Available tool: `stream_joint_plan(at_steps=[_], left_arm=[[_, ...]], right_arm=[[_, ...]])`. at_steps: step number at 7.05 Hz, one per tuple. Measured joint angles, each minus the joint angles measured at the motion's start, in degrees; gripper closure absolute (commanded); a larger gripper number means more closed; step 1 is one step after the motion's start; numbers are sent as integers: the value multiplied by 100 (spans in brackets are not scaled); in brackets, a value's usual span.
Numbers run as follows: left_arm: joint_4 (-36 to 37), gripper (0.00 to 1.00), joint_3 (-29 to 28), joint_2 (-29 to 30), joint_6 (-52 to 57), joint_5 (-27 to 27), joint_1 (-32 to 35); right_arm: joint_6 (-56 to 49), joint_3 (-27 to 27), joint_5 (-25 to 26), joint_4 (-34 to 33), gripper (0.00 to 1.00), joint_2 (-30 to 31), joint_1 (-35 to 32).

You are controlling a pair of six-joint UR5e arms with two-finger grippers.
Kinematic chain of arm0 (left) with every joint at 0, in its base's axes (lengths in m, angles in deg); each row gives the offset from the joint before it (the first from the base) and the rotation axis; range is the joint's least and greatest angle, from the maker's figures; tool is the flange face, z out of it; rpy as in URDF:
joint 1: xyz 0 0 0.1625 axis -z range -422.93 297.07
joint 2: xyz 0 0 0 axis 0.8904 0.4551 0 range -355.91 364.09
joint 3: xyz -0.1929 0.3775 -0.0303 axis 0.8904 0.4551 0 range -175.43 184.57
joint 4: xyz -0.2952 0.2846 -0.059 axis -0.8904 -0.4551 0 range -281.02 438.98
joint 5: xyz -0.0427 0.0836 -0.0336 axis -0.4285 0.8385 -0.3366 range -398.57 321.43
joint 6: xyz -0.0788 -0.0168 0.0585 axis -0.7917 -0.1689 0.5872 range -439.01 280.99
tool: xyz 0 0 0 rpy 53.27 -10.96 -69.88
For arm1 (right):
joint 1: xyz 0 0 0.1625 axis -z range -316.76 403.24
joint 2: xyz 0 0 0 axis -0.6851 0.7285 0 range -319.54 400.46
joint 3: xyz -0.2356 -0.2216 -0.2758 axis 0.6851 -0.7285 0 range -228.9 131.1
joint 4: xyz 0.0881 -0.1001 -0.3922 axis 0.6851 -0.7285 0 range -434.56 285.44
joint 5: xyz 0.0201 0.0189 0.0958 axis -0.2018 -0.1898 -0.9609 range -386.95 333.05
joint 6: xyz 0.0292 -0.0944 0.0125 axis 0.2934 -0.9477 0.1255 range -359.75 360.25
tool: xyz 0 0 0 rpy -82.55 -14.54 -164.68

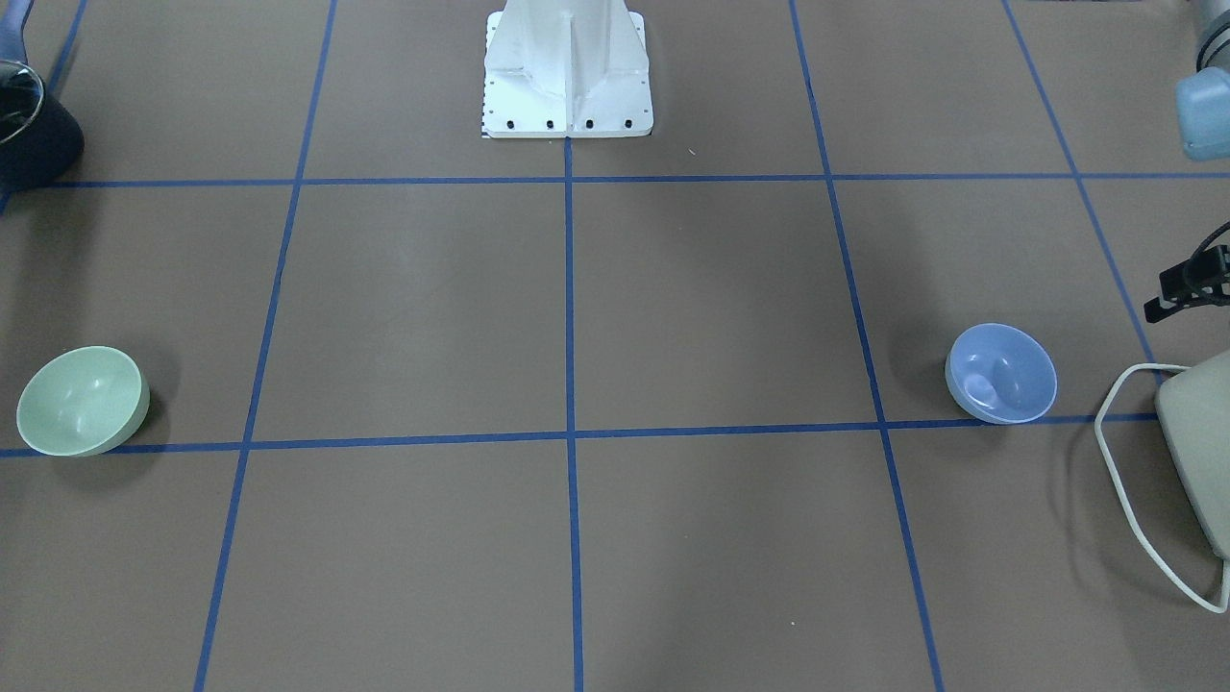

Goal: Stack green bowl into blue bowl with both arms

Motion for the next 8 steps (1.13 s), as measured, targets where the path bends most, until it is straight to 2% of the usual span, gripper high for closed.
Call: stream_joint_plan(at_steps=[3, 8], left_arm=[[-1559, 2, -1021, 61, -863, 58, -509], [-2338, 3, -1756, 83, -1024, 338, -1066]], right_arm=[[35, 31, -25, -58, 0, -80, 1], [37, 7, -18, -76, 0, -116, 41]])
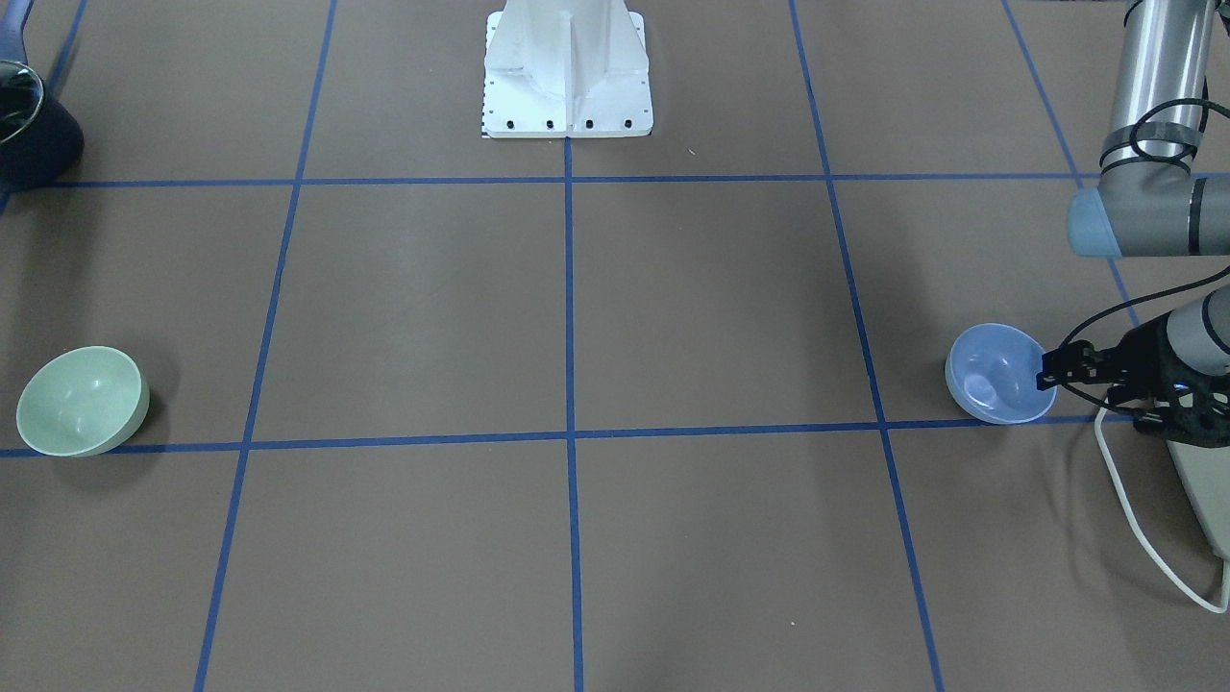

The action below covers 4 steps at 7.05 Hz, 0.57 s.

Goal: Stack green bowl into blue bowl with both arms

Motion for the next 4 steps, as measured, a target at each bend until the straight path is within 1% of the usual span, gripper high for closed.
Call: stream_joint_plan(at_steps=[1, 4], left_arm=[[-44, 6, -46, 0, -2, 2, -37], [-75, 36, -69, 0, -39, -4, -87]], right_arm=[[0, -3, 5, 0, 0, 0, 4], [0, 4, 19, 2, 0, 1, 1]])
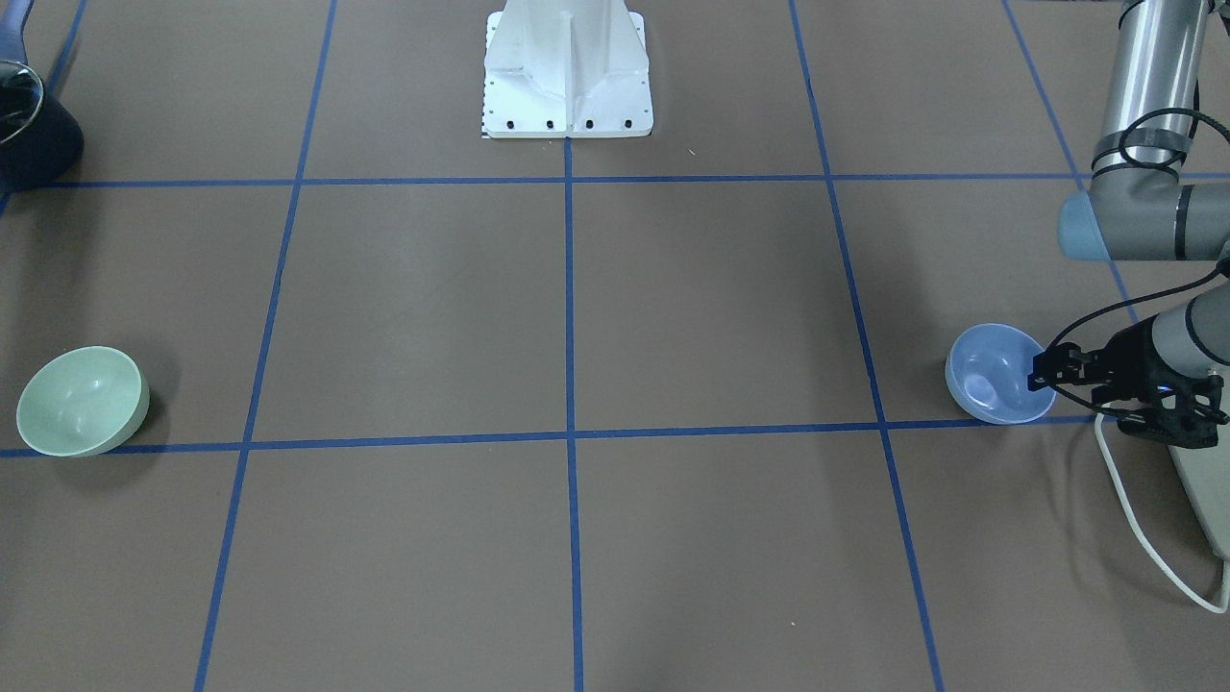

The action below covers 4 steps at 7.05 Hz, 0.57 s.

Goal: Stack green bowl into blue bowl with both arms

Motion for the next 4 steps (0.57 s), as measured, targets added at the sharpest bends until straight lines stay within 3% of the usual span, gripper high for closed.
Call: stream_joint_plan(at_steps=[4], left_arm=[[-1, 68, 1, 31, -134, -1, -92]], right_arm=[[-2, -30, 16, 4, 0, 3, 5]])
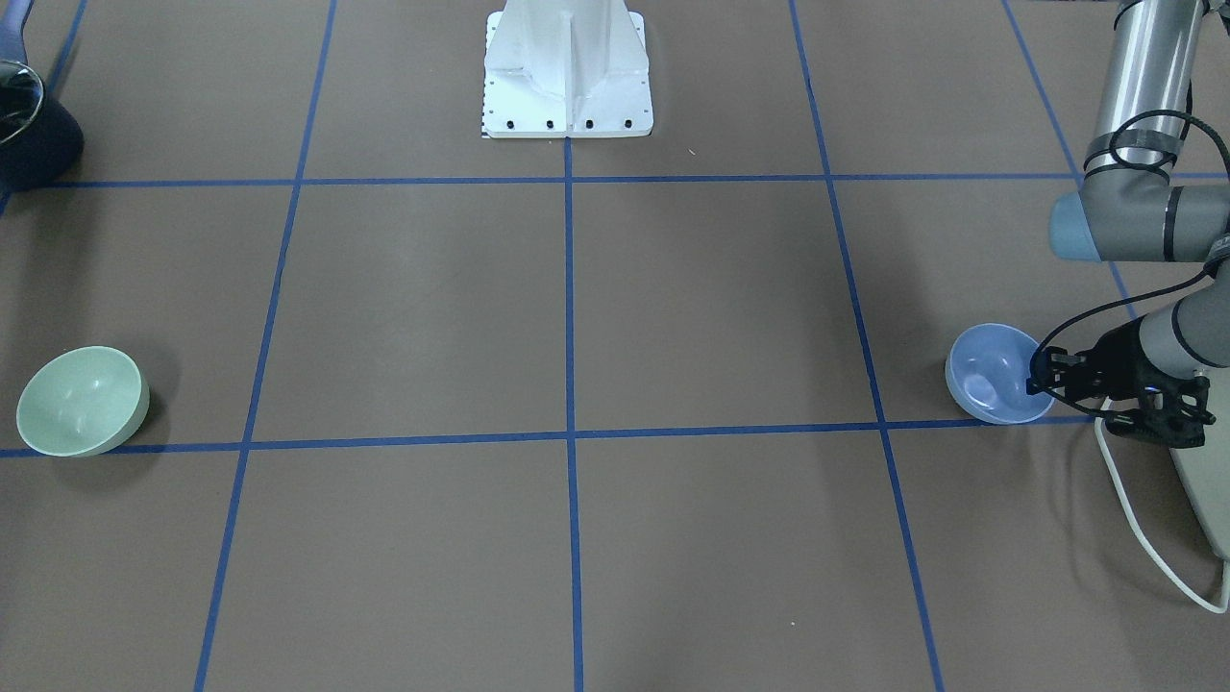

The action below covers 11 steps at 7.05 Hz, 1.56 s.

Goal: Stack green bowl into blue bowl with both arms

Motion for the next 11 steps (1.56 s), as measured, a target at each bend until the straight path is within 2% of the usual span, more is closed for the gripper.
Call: stream_joint_plan(at_steps=[1, 2, 6, 7, 8, 10, 11], left_arm=[[0, 82, -4, 13, -4, 2, -10], [0, 100, -6, 18, -5, 4, -18], [35, 100, 72, 147, -78, -11, -28], [171, 100, 249, 254, -281, -55, -27], [531, 100, 605, 350, -495, -158, -16], [1996, 100, 1649, 703, -817, -360, -7], [2486, 100, 2113, 918, -1393, -400, -83]], right_arm=[[1, -5, 0, -3, 0, -1, -1], [0, -7, 1, -3, 0, -2, -1], [32, -7, 6, -12, 0, -53, 43], [126, -10, 11, -122, 0, -204, 119], [217, -42, 15, -282, 0, -363, 234], [532, -371, 32, -374, 0, -760, 621], [734, -617, 101, -341, 0, -1006, 893]])
